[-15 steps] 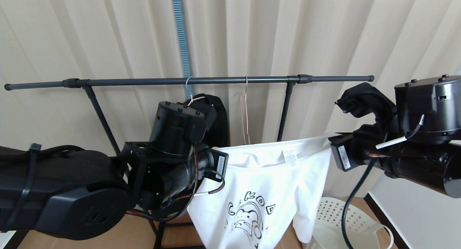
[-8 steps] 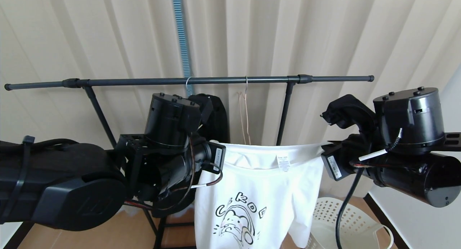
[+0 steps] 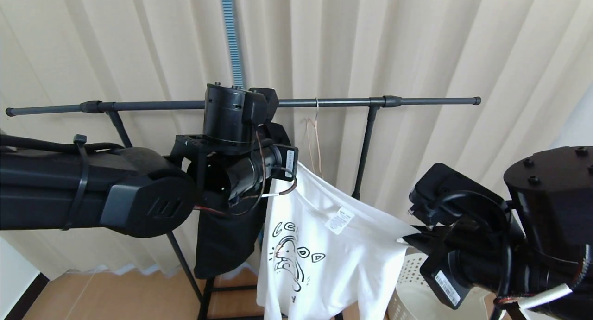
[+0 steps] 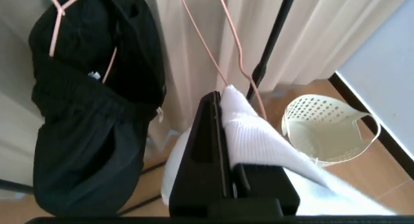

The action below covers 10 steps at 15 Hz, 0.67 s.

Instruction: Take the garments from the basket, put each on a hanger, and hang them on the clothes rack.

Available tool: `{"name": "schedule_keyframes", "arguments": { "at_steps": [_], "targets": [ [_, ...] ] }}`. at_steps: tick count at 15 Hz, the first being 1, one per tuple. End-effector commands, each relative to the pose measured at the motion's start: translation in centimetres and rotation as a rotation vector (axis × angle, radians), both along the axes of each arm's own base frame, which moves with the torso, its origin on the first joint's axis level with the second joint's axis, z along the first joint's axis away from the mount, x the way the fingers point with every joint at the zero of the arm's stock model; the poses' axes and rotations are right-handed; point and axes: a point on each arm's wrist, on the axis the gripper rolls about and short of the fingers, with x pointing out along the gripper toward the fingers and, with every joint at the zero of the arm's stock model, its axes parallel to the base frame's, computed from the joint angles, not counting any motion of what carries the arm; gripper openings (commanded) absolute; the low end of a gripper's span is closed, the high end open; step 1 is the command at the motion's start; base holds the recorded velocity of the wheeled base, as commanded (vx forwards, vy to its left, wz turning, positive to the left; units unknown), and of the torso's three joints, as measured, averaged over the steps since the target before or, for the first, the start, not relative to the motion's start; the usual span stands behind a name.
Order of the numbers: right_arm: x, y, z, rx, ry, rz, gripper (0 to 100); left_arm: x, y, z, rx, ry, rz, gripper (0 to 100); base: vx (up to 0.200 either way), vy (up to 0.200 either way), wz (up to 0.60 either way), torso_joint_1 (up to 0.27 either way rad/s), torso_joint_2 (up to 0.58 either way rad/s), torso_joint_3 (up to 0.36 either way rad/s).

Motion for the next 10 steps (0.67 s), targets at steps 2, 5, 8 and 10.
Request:
{"name": "schedule_keyframes", "arguments": {
  "at_steps": [2,5,8,10],
  "targets": [
    [-1.8,2.9,-0.7,0.050,0.047,0.084,0,1.1,-1.3,0.7,-0.024,-0.029,-0.044,0,0.000,0.000,0.00,0.000,0.00,0.000],
    [-2.4,5.5,-0.9,0.128,0.099,0.086,0,0.9,-1.5,1.2,-0.057,-0.027,-0.134,0,0.000,0.000,0.00,0.000,0.00,0.000],
    [-2.3,8.9,-0.8,0.314,0.161,0.024,0,0.7,-1.9,1.8,-0.087,-0.032,-0.206,0,0.000,0.000,0.00,0.000,0.00,0.000],
    [-2.1,9.3,-0.7,0.344,0.147,0.029,0,0.7,-2.0,1.8,-0.090,-0.033,-0.213,0,0.000,0.000,0.00,0.000,0.00,0.000]
  ]
}}
